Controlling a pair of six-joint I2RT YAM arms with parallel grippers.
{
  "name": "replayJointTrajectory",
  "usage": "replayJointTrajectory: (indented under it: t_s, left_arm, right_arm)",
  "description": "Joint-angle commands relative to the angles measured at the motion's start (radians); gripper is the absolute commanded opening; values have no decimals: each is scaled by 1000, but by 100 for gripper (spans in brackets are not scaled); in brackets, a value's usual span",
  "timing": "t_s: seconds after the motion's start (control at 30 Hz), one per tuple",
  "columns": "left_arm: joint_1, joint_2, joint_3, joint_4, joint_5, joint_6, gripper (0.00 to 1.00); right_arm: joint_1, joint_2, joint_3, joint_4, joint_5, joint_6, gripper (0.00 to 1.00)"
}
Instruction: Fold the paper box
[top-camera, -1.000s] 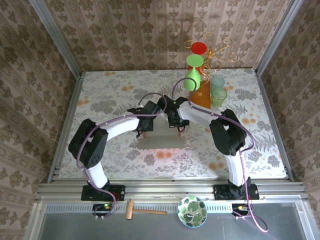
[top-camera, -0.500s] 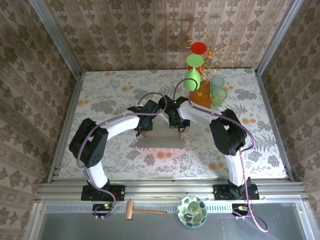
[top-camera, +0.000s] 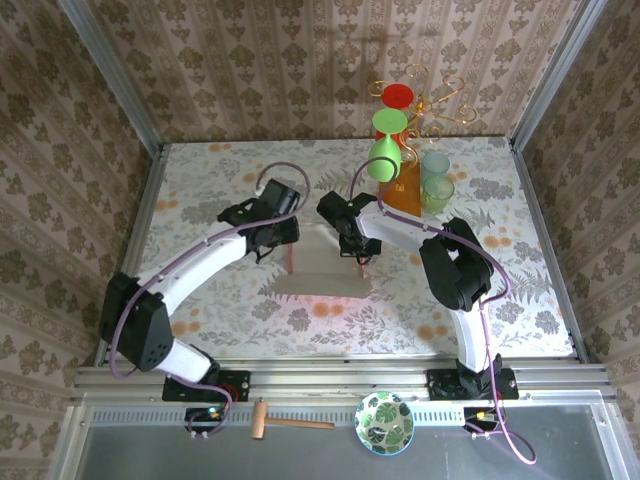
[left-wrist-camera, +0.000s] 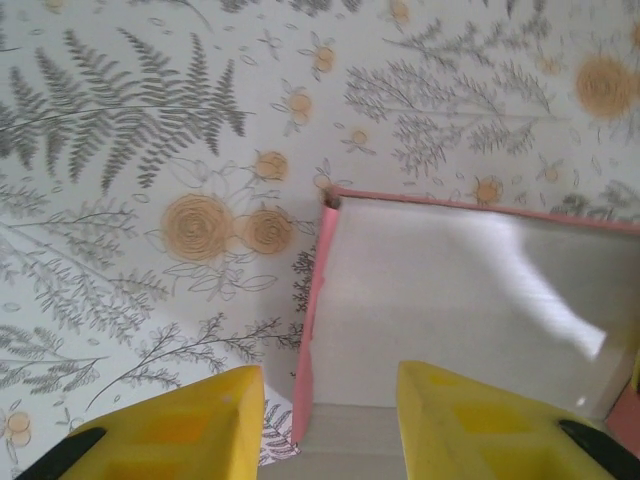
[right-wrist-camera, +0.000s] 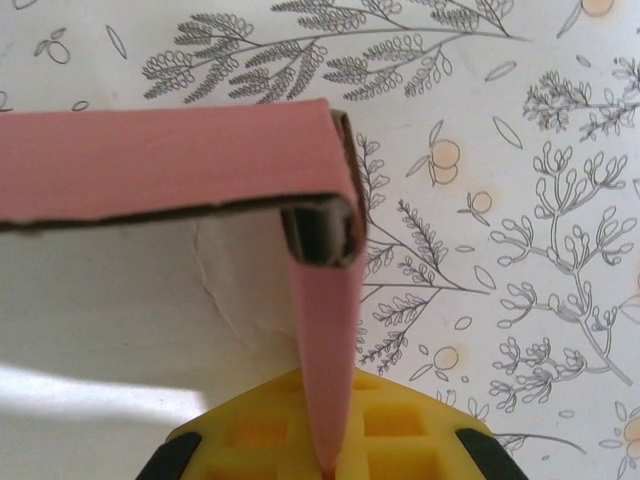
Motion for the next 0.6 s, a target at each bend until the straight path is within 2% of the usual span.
replayJointTrajectory:
  t_s: [0.0, 0.1, 0.23, 0.4, 0.57]
  left_arm:
    - [37, -102, -7, -60, 6, -97, 37]
    - [75, -178, -12, -94, 14, -151, 34]
    - [118, -214, 49, -240, 8, -238, 31]
    - [128, -239, 121, -388, -37, -328, 32]
    - [123, -261, 173, -422, -20, -323, 35]
  right_arm:
    - [-7, 0, 18, -71, -27, 121, 0]
    - [-7, -30, 8, -85, -81, 239, 0]
    - [-7, -68, 3, -95, -149, 416, 0]
    - [-9, -83, 1, -136, -243, 672, 0]
    - [-12, -101, -72, -72, -416, 911, 0]
